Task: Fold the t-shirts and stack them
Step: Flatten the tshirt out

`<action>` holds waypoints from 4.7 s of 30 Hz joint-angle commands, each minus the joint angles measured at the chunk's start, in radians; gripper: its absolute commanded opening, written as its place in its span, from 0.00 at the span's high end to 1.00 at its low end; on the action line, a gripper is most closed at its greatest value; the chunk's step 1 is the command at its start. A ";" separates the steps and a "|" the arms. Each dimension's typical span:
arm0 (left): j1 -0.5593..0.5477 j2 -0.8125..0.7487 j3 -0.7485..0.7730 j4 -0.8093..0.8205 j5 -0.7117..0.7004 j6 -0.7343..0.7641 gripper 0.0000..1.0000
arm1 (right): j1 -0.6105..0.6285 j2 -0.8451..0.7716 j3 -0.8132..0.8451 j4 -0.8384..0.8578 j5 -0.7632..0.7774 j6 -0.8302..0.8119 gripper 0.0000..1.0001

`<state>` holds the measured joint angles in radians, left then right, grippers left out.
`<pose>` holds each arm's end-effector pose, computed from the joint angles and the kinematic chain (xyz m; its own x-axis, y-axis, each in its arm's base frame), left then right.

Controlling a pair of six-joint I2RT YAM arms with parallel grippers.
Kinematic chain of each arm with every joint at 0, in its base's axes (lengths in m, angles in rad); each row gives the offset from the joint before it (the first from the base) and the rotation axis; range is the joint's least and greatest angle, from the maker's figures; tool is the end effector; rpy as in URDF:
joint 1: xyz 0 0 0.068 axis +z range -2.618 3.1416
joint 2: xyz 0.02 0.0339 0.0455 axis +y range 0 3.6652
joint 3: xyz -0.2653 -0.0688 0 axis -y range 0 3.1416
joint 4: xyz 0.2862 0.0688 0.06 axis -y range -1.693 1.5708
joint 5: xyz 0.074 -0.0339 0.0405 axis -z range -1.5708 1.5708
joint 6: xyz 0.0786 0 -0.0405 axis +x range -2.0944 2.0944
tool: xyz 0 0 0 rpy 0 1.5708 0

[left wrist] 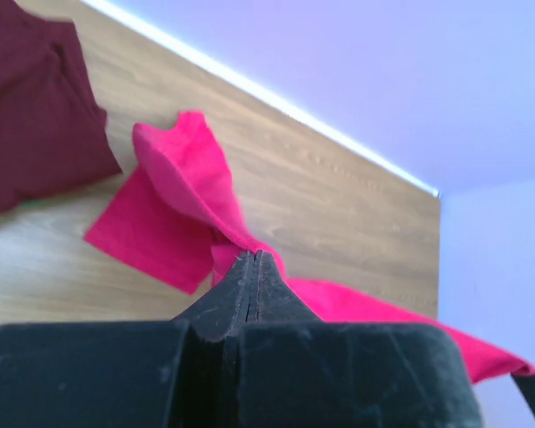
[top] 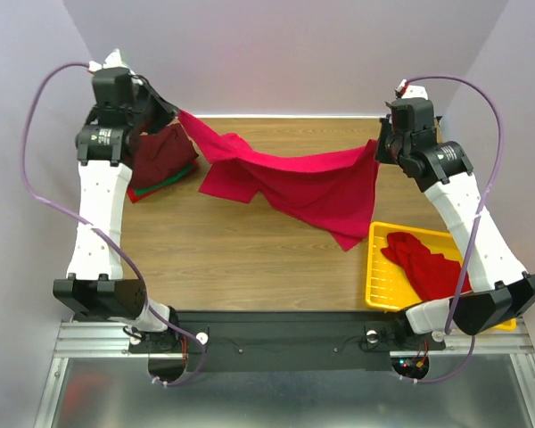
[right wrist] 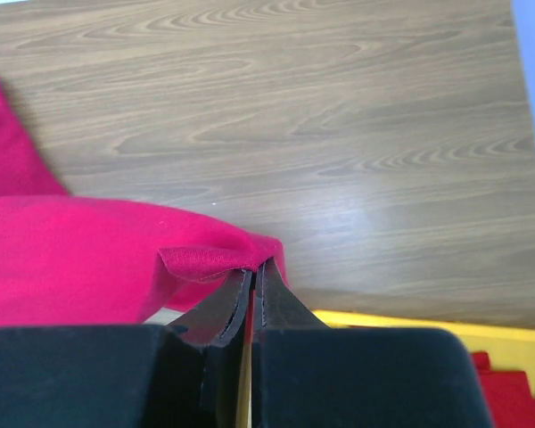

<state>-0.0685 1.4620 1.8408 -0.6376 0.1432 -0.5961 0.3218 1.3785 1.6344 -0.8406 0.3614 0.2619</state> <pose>0.3800 -0.0373 0.5000 -0.3266 -0.5346 -0.7795 0.0266 0.8192 -0.5729 0.3446 0.0856 0.4230 -0.5099 0.0853 -0.8560 0.1200 0.9924 0.0274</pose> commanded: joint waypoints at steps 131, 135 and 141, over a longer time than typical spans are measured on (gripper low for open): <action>-0.005 0.325 0.021 0.357 0.315 0.074 1.00 | -0.079 0.080 -0.210 0.359 -0.260 0.097 1.00; -0.011 0.599 0.216 0.273 0.296 0.101 1.00 | -0.111 0.321 -0.124 0.400 -0.272 0.056 0.99; -0.011 0.673 0.255 0.248 0.268 0.085 1.00 | -0.164 0.520 -0.031 0.410 -0.312 0.005 0.99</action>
<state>-0.0776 2.2284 2.0365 -0.4145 0.4152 -0.5343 0.1936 1.8755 1.5143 -0.5182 0.0681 0.3267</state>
